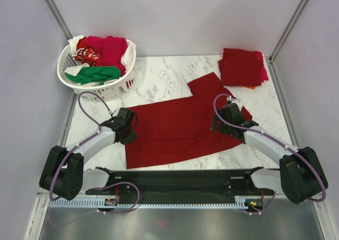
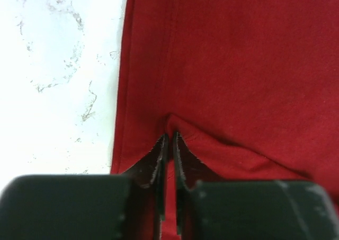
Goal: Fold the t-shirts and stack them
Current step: Fold the tshirt
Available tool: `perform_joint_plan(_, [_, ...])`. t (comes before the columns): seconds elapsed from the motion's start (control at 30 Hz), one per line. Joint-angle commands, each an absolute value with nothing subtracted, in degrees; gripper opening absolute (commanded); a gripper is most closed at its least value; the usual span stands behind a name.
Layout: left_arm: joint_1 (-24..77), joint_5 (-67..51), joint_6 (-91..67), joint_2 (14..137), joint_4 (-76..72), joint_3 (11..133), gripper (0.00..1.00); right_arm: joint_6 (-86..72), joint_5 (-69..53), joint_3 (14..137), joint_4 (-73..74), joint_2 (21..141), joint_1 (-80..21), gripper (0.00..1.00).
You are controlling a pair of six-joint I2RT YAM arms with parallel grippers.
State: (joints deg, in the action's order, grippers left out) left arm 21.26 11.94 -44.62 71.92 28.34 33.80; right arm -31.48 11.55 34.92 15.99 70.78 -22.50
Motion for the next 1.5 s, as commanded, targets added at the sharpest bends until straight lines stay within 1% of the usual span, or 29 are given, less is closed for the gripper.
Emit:
perform_joint_plan(0.0, [21.71, 13.62, -43.42, 72.25, 26.01, 35.33, 0.08, -31.81, 12.48, 32.7, 13.19, 71.36, -22.15, 0.9])
perform_joint_plan(0.07, [21.71, 13.45, -43.33, 71.99, 26.01, 35.16, 0.02, -32.69, 11.87, 31.03, 12.05, 72.68, -21.71, 0.9])
perform_joint_plan(0.27, [21.71, 12.75, -43.33, 69.44, 26.28, 34.28, 0.02, -36.38, 10.72, 30.24, 11.87, 75.32, -20.13, 0.9])
perform_joint_plan(0.43, [21.71, 11.95, -44.12, 65.66, 27.95, 33.75, 0.02, -36.21, 8.26, 32.52, 13.45, 81.82, -18.72, 0.9])
perform_joint_plan(0.83, [21.71, 15.73, -50.0, 58.1, 40.32, 34.01, 0.02, -36.04, 7.82, 31.73, 15.29, 80.59, -18.19, 0.91])
perform_joint_plan(1.07, [21.71, 19.51, -56.58, 59.33, 46.83, 34.45, 0.02, -35.86, 8.0, 31.99, 15.56, 80.86, -18.28, 0.91])
perform_joint_plan(1.37, [23.11, 21.71, -61.43, 59.33, 49.75, 33.31, 0.02, -35.95, 8.44, 32.08, 16.08, 80.95, -18.02, 0.93])
perform_joint_plan(1.43, [23.29, 21.27, -61.7, 60.38, 49.57, 32.79, 0.04, -35.95, 8.53, 32.08, 16.08, 80.95, -18.02, 0.94])
perform_joint_plan(1.47, [23.38, 21.01, -61.44, 60.9, 49.57, 32.78, 0.08, -35.95, 8.44, 32.08, 16.17, 80.95, -18.1, 0.94])
